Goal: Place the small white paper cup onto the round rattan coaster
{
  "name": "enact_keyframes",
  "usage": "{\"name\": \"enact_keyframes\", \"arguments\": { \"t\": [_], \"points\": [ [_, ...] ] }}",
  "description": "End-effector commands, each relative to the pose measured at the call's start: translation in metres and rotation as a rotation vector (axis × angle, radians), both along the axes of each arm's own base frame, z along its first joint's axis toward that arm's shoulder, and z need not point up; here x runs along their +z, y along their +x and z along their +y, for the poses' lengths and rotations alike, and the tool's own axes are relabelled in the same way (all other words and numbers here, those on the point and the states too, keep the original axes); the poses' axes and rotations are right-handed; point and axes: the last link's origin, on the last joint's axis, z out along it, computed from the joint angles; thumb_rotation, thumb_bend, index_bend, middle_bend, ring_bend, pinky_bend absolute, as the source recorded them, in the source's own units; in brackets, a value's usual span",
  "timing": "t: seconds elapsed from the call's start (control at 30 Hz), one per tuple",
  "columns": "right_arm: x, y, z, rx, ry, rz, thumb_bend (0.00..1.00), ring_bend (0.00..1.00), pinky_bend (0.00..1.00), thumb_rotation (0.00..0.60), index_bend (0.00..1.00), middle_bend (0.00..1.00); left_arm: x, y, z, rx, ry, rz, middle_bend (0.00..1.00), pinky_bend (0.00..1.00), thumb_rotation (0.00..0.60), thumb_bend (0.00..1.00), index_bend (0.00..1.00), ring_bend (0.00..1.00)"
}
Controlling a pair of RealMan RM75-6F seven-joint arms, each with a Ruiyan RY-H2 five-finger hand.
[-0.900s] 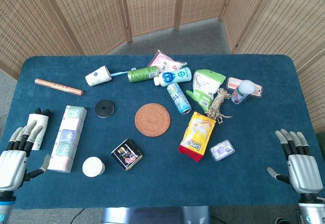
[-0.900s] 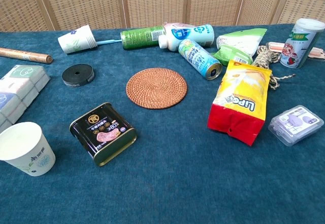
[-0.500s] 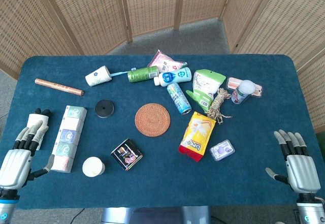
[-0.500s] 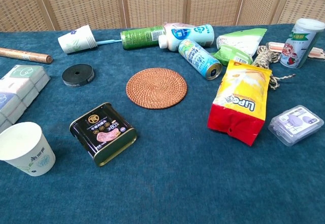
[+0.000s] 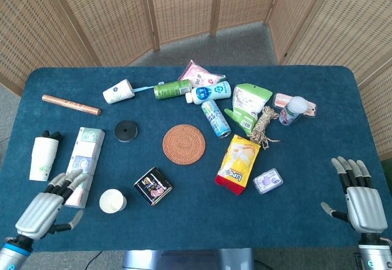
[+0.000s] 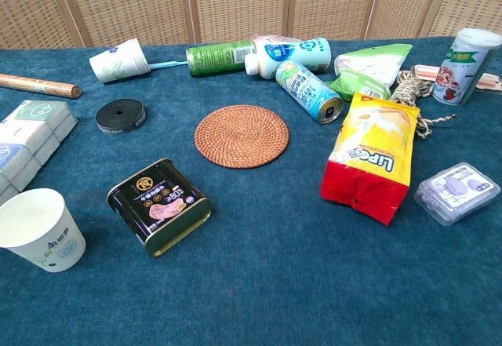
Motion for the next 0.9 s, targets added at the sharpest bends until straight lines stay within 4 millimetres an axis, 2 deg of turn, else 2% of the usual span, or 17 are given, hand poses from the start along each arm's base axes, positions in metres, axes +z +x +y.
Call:
{"name": "enact_keyframes", "arguments": {
  "t": [0.03, 0.37, 0.9],
  "points": [
    [0.0, 0.001, 0.001, 0.001, -0.003, -0.006, 0.14, 0.0, 0.0, 0.6, 0.0, 0.0, -0.009, 0.0, -0.003, 0.002, -0.09, 0.06, 0.0, 0.0, 0.44, 0.5, 0.0, 0.0],
    [0.007, -0.007, 0.01, -0.021, -0.018, -0.017, 0.14, 0.0, 0.0, 0.6, 0.0, 0.0, -0.033, 0.01, 0.006, -0.046, -0.105, 0.137, 0.0, 0.0, 0.438, 0.49, 0.0, 0.0],
    [0.019, -0.016, 0.02, -0.049, -0.05, -0.012, 0.14, 0.0, 0.0, 0.6, 0.0, 0.0, -0.061, 0.01, 0.013, -0.065, -0.13, 0.144, 0.0, 0.0, 0.438, 0.49, 0.0, 0.0]
  ]
}}
